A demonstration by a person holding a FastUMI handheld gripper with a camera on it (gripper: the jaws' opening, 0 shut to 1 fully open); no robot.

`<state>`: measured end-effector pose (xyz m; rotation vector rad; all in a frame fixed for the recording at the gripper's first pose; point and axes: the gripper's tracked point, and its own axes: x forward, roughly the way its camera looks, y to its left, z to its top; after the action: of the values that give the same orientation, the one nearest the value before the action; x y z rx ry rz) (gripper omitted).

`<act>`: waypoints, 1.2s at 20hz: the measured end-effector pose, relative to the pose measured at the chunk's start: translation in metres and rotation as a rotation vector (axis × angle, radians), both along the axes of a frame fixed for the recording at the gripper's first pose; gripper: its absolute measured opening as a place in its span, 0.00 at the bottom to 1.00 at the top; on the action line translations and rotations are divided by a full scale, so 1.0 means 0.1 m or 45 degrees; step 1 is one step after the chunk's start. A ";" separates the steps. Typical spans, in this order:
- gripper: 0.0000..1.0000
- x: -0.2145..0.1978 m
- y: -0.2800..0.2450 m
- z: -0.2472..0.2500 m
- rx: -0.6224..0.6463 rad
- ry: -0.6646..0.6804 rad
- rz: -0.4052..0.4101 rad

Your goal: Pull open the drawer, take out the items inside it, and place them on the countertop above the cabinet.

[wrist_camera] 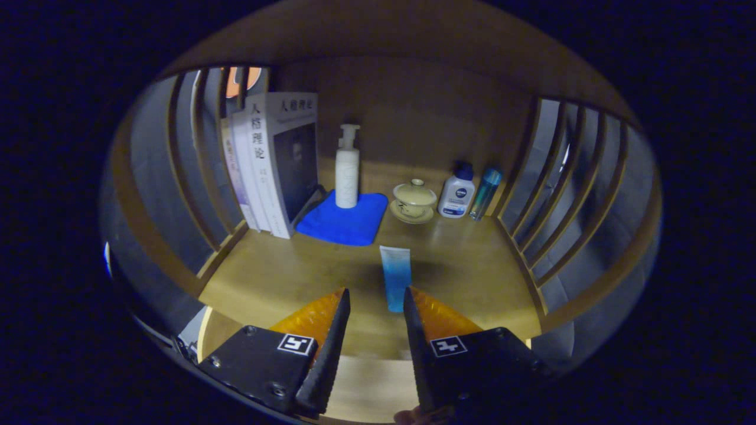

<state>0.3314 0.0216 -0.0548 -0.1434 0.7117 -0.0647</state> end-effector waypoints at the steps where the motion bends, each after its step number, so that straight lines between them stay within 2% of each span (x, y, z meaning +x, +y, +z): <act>1: 0.58 -0.11 0.02 0.03 0.000 -0.004 0.010; 5: 0.79 -0.54 0.08 0.17 0.061 -0.043 0.051; 13: 0.82 -1.43 0.17 0.49 0.064 -0.237 0.133; 14: 0.86 -1.55 0.19 0.50 0.066 -0.258 0.144; 15: 0.97 -1.64 0.21 0.49 0.070 -0.275 0.152; 16: 0.99 -1.72 0.22 0.48 0.074 -0.293 0.152; 20: 0.99 -2.01 0.27 0.44 0.099 -0.398 0.170; 24: 1.00 -2.14 0.33 0.34 0.071 -0.505 0.224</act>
<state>0.1170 0.0551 -0.0211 -0.1343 0.3032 0.0936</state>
